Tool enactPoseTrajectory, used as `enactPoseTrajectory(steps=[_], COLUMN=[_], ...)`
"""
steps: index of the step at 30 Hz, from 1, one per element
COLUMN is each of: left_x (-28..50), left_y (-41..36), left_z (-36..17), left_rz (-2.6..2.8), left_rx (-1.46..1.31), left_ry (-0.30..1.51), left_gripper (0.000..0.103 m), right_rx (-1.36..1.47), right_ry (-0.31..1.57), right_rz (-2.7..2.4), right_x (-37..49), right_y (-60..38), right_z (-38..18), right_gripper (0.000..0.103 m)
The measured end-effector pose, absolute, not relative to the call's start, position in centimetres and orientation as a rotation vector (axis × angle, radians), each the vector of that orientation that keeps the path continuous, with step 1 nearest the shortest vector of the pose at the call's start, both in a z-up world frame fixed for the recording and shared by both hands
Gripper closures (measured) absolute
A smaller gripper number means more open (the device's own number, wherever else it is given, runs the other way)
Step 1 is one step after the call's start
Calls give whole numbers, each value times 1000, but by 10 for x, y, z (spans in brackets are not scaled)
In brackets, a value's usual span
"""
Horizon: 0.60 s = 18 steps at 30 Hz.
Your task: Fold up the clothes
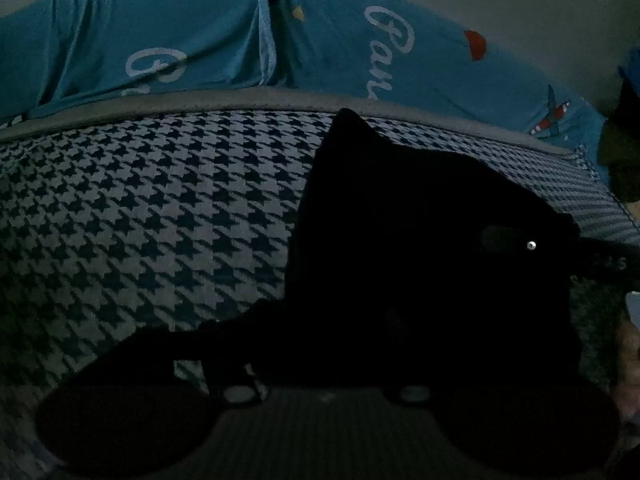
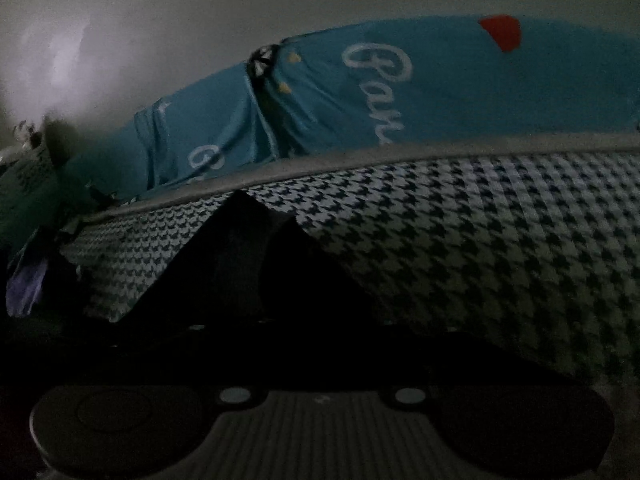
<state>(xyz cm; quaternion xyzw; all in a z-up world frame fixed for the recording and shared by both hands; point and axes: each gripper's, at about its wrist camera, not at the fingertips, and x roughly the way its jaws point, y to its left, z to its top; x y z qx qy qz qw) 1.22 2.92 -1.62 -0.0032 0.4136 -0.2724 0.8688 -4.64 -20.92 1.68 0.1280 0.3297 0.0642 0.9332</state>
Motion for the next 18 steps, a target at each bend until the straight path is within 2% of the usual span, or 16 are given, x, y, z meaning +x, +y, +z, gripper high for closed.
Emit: enactPoseTrajectory(steps=[2, 5, 7, 9, 10, 12, 13, 15, 18], left_x=[13, 14, 15, 13, 12, 8, 6, 2, -10], left_y=[27, 25, 22, 17, 15, 11, 10, 8, 9], left_z=[-17, -18, -16, -16, -15, -13, -12, -10, -4], left_rz=[-578, -590, -607, -614, -618, -609, -598, -576, -535], left_rx=[-4, 0, -6, 2, 7, 24, 36, 50, 80], left_ry=[866, 868, 871, 866, 863, 848, 837, 817, 783], left_gripper=[36, 36, 48, 66, 69, 79, 81, 85, 86], right_rx=[281, 305, 329, 350, 352, 349, 334, 302, 259], right_ry=[675, 697, 707, 716, 720, 720, 702, 666, 617], right_rz=[120, 100, 101, 102, 100, 99, 111, 133, 156], right_x=[-48, -48, -48, -46, -45, -44, -45, -48, -53], right_y=[-214, -218, -221, -221, -221, -219, -217, -212, -202], right_z=[15, 11, 8, 5, 4, 3, 6, 13, 22], right_gripper=[65, 60, 60, 58, 59, 71, 78, 81, 82])
